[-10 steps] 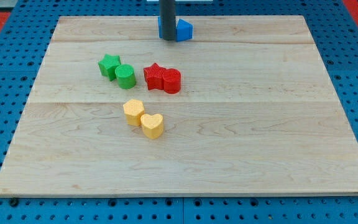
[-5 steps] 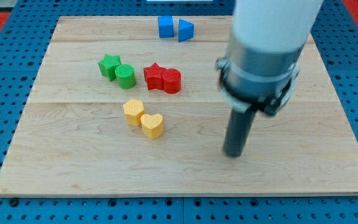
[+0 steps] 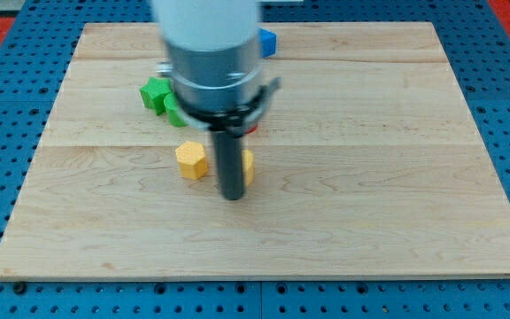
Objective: Move the yellow heart down to the blue blocks
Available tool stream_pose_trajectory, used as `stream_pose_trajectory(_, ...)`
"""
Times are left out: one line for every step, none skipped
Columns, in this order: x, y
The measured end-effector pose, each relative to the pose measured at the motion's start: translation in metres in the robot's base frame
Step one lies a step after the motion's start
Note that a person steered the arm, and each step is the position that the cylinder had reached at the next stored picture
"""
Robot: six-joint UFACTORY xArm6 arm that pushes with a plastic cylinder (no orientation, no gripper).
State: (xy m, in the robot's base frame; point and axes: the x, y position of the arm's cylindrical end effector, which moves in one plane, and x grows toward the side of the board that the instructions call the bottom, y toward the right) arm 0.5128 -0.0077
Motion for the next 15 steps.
stream_pose_trajectory(-0.046, 0.021)
stream_pose_trajectory(-0.019, 0.019)
stream_pose_trajectory(-0.018, -0.011)
stream_pose_trajectory(-0.051, -0.058)
stream_pose_trajectory(-0.059, -0.017)
stream_pose_trajectory(-0.065, 0.048)
stream_pose_trajectory(-0.079, 0.096)
stream_pose_trajectory(-0.117, 0.103)
stream_pose_trajectory(-0.082, 0.121)
stream_pose_trajectory(-0.082, 0.062)
stream_pose_trajectory(-0.070, 0.021)
stream_pose_trajectory(-0.061, 0.013)
stream_pose_trajectory(-0.087, -0.007)
stream_pose_trajectory(-0.107, 0.046)
stream_pose_trajectory(-0.118, 0.081)
